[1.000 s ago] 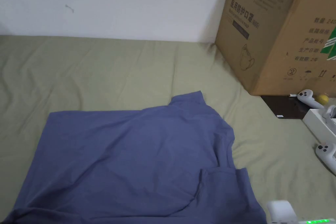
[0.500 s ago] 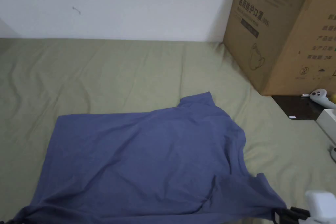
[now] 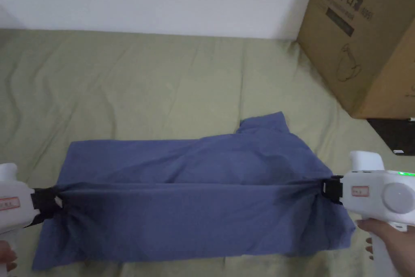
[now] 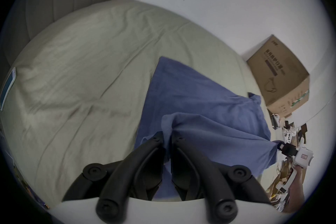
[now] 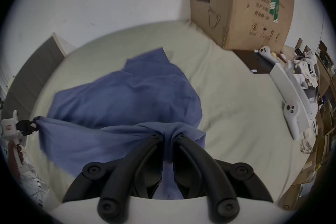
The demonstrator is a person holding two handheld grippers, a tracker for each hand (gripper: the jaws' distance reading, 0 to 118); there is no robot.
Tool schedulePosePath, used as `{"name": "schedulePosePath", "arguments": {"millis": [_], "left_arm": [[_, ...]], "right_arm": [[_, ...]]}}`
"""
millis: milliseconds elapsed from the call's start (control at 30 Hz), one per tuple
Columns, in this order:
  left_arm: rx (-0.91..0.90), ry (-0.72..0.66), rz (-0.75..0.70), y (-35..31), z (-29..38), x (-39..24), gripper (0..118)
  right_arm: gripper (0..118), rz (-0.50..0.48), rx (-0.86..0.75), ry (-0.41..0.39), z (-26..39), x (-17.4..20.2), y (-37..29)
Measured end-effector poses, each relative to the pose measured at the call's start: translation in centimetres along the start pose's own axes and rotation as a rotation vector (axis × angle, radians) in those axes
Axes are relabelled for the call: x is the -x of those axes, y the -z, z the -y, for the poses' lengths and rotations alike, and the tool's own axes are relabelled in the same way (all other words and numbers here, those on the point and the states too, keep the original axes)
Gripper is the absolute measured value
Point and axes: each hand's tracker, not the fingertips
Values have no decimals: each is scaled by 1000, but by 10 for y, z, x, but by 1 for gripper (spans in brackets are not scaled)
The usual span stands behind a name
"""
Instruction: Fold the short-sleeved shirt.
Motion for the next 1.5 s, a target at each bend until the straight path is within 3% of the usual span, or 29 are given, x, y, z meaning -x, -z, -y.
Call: {"name": "schedulePosePath", "arguments": {"millis": [67, 100, 133, 167, 200, 433, 533, 567, 600, 633, 667, 733, 800, 867, 933, 1033, 1067, 1100, 1133, 1200, 1300, 1333, 1400, 1433, 1500], "left_arm": [[11, -10, -20, 19, 0, 1, 10], [9, -21, -26, 24, 2, 3, 18], [4, -33, -38, 23, 6, 3, 57], [5, -39, -35, 24, 7, 4, 97], [-4, -45, -23, 21, 9, 6, 118], [-278, 77, 70, -70, 36, -10, 118], [-465, 148, 157, -132, 69, -23, 115], [-498, 189, 155, -150, 81, -28, 106], [-521, 229, 146, -164, 92, -33, 84], [-538, 286, 121, -177, 104, -39, 30], [-553, 335, 82, -184, 112, -44, 1], [-562, 406, -7, -198, 125, -48, 1], [-449, 357, 65, -187, 107, -34, 1], [-264, 286, 7, -162, 81, -21, 1], [9, 205, -67, -118, 51, -11, 1], [65, 108, -31, -63, 39, 17, 5], [69, 110, -60, -56, 44, 15, 32], [87, 113, -97, -42, 45, 17, 84], [145, 142, -139, -27, 48, 17, 118], [111, 148, -114, -8, 48, 19, 118], [232, 172, -160, 28, 60, 16, 118], [291, 225, -186, 33, 61, 11, 118], [215, 371, -258, 28, 71, -7, 118], [200, 345, -252, 23, 73, -12, 114], [173, 342, -229, 12, 76, -16, 91]], "right_arm": [[22, 33, 8, -19, -3, 6, 25], [37, 76, -17, -22, -2, 8, 31], [74, 76, -37, -15, -2, 9, 34], [100, 63, -57, -5, -2, 8, 32], [115, 47, -96, 14, -2, 8, 28], [118, -24, -337, -16, 29, 18, -71], [118, -148, -492, -24, 62, 29, -134], [117, -165, -540, -30, 72, 33, -153], [107, -198, -549, -47, 80, 36, -169], [52, -235, -558, -57, 86, 41, -183], [2, -238, -590, -60, 93, 44, -195], [2, -146, -589, -80, 100, 57, -209], [2, -289, -558, -57, 100, 56, -208], [2, -261, -561, -61, 104, 62, -205], [2, -241, -520, -116, 101, 63, -202], [2, -234, -473, -129, 101, 59, -192], [2, -245, -460, -124, 102, 58, -190], [2, -257, -442, -119, 103, 58, -186], [2, -260, -434, -116, 104, 59, -182], [2, -256, -423, -115, 105, 55, -180], [2, -254, -395, -117, 103, 54, -171], [2, -251, -386, -115, 103, 54, -168], [2, -247, -373, -107, 103, 53, -162], [2, -246, -370, -101, 103, 52, -162], [2, -240, -371, -83, 105, 48, -159]]}}
